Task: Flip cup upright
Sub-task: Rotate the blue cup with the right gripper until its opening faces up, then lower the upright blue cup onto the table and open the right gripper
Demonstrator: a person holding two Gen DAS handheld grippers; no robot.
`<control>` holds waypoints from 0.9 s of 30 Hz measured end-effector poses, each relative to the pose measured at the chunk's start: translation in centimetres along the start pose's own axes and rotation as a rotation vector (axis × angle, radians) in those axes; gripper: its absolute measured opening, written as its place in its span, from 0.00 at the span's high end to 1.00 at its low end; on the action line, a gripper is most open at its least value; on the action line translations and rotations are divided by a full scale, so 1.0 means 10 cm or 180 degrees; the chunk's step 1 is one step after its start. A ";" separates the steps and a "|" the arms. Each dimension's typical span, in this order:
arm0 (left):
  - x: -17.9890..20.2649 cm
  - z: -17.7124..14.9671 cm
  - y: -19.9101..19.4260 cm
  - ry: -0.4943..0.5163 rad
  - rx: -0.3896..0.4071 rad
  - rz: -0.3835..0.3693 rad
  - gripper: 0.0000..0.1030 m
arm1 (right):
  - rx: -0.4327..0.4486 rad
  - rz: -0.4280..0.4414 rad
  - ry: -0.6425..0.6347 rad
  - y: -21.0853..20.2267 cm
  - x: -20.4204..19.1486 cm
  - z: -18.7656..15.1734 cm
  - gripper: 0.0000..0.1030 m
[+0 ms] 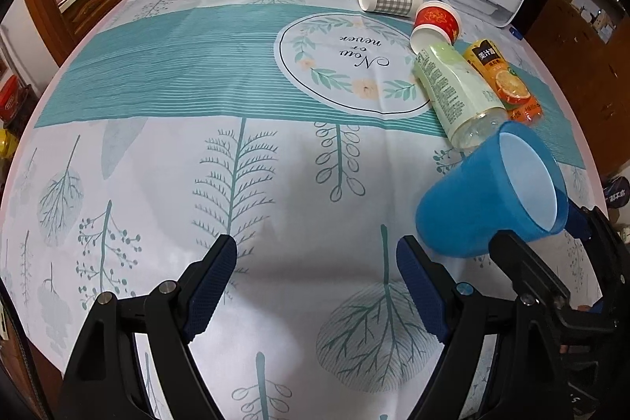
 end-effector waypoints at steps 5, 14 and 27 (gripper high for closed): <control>0.01 -0.07 -0.06 -0.0012 0.0024 0.0021 0.12 | 0.0052 -0.0004 0.0007 -0.10 -0.01 -0.03 0.26; 0.17 -0.21 -0.19 0.0055 0.0099 0.0081 0.11 | 0.0046 -0.0037 0.0151 -0.32 0.01 -0.16 0.26; 0.38 -0.41 -0.51 0.0019 0.0314 0.0117 0.10 | -0.0083 -0.0276 0.0582 -0.67 0.22 -0.30 0.26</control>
Point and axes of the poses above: each gripper's, at about its wrist camera, not at the fingertips, and y roughly the way its jaws point, x to its right, z to its top, the point moved 6 cm from there along y, roughly the way its jaws point, and after that the axes turned 7 degrees about y, right-handed, at the moved point
